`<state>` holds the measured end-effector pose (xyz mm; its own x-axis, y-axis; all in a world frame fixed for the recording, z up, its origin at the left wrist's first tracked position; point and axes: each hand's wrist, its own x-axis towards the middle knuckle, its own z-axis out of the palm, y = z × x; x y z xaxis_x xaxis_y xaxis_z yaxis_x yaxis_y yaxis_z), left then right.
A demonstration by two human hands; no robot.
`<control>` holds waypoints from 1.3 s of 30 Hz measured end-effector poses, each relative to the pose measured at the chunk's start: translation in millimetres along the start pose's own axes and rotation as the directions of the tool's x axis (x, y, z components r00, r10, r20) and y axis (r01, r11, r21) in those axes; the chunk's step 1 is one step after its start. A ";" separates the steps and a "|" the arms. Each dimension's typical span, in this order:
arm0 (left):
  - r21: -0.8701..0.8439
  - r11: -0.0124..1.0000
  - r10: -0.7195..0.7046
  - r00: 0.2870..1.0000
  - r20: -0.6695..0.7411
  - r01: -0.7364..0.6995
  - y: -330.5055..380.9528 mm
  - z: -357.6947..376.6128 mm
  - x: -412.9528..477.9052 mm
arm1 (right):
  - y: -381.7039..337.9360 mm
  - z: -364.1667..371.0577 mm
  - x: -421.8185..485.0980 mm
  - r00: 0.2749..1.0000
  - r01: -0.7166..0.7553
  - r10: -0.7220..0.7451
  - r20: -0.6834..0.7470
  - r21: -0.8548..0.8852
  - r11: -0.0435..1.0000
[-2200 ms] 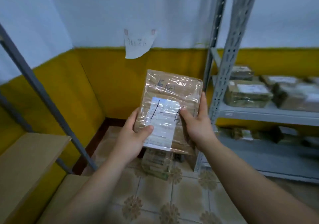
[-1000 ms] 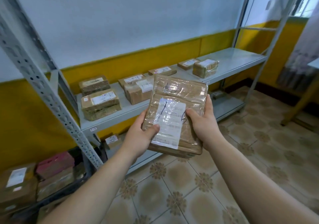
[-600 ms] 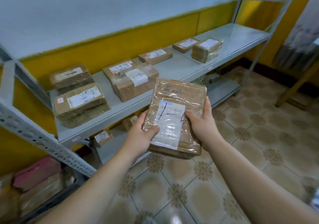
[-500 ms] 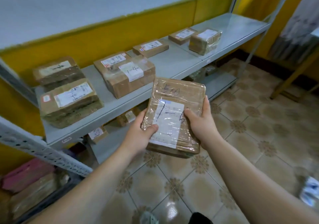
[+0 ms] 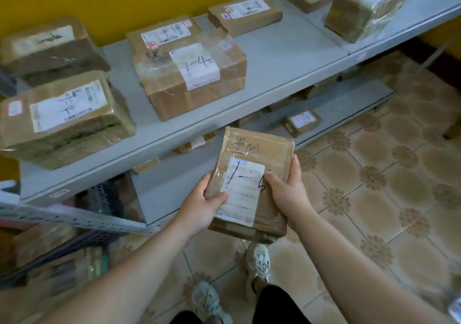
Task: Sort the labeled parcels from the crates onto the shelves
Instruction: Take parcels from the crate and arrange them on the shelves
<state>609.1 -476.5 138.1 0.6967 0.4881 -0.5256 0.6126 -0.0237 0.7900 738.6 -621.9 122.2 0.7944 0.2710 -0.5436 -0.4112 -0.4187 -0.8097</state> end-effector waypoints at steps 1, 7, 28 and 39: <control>-0.004 1.000 -0.014 1.000 -0.006 0.014 -8.6 3.6 12.7 | 5.0 4.8 15.0 1.000 -0.009 0.009 0.019 -0.008 1.000; -0.030 0.997 -0.067 0.996 -0.061 0.065 -70.3 13.4 91.9 | 48.0 51.4 103.7 0.993 -0.069 0.074 0.092 -0.063 0.996; -0.144 0.988 0.010 0.961 -0.276 -0.051 -384.7 -78.3 353.6 | 270.5 339.8 356.9 0.904 0.295 -0.232 0.358 -0.132 0.946; -0.030 0.998 0.043 0.952 -0.303 -0.055 -412.9 -103.6 364.8 | 221.0 349.2 378.7 0.742 0.671 -0.483 0.465 -0.509 0.540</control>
<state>571.6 -198.3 -347.1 0.5765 0.7283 -0.3705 0.5621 -0.0244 0.8267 792.4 -309.1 -339.9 0.5800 0.8065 -0.1150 0.5382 -0.4853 -0.6891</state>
